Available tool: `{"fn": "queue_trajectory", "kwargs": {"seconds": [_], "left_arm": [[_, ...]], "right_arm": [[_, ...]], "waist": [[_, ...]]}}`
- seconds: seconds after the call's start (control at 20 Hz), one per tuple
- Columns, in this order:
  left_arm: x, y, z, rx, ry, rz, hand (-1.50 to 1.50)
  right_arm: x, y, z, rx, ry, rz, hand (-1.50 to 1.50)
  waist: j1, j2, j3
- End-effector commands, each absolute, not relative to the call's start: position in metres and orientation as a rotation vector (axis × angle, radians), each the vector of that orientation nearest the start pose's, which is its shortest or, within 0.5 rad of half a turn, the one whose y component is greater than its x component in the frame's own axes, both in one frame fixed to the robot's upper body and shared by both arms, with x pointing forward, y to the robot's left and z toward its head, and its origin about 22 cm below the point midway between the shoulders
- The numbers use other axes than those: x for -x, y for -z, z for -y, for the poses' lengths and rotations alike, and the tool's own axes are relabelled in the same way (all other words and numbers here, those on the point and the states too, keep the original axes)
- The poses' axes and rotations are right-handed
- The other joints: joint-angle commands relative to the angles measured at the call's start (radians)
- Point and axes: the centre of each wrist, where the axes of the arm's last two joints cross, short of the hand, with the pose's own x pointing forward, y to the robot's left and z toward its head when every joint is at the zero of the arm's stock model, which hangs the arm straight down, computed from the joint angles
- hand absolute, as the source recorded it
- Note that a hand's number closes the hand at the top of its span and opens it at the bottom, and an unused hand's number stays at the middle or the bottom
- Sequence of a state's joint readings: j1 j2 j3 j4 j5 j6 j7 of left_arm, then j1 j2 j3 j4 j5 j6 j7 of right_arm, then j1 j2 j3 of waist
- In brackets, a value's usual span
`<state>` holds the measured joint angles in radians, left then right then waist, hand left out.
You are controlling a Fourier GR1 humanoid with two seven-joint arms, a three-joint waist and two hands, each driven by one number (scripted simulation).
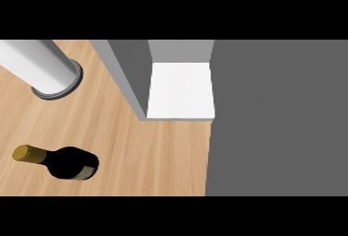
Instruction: Pick up the wine, place it into the cabinet and close the cabinet
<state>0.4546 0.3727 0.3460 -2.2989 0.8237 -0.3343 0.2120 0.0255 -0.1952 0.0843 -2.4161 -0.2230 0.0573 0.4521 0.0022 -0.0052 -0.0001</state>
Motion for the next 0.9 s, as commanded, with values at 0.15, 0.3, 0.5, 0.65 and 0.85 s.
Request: {"fn": "queue_trajectory", "kwargs": {"seconds": [0.15,0.3,0.5,0.65,0.85], "left_arm": [[-0.118,-0.146,-0.370,0.354,0.013,1.799,-1.50],[-0.134,-0.138,-0.377,0.381,0.008,1.727,-1.50],[-0.134,-0.131,-0.379,0.383,0.008,1.710,-1.50],[-0.135,-0.115,-0.386,0.409,0.020,1.648,-1.50],[-0.164,-0.109,-0.391,0.398,0.044,1.667,-1.50]], "right_arm": [[-0.128,-0.207,0.234,-0.233,-0.273,1.936,-1.50],[-0.127,-0.198,0.224,-0.237,-0.274,1.947,-1.50],[-0.119,-0.214,0.236,-0.257,-0.295,1.925,-1.50],[-0.110,-0.209,0.222,-0.258,-0.272,1.939,-1.50],[-0.119,-0.215,0.226,-0.259,-0.296,1.932,-1.50]], "waist": [[-0.003,0.002,0.000],[-0.008,0.003,0.000],[-0.011,0.003,0.000],[-0.013,0.001,-0.001],[-0.015,0.004,-0.001]]}}
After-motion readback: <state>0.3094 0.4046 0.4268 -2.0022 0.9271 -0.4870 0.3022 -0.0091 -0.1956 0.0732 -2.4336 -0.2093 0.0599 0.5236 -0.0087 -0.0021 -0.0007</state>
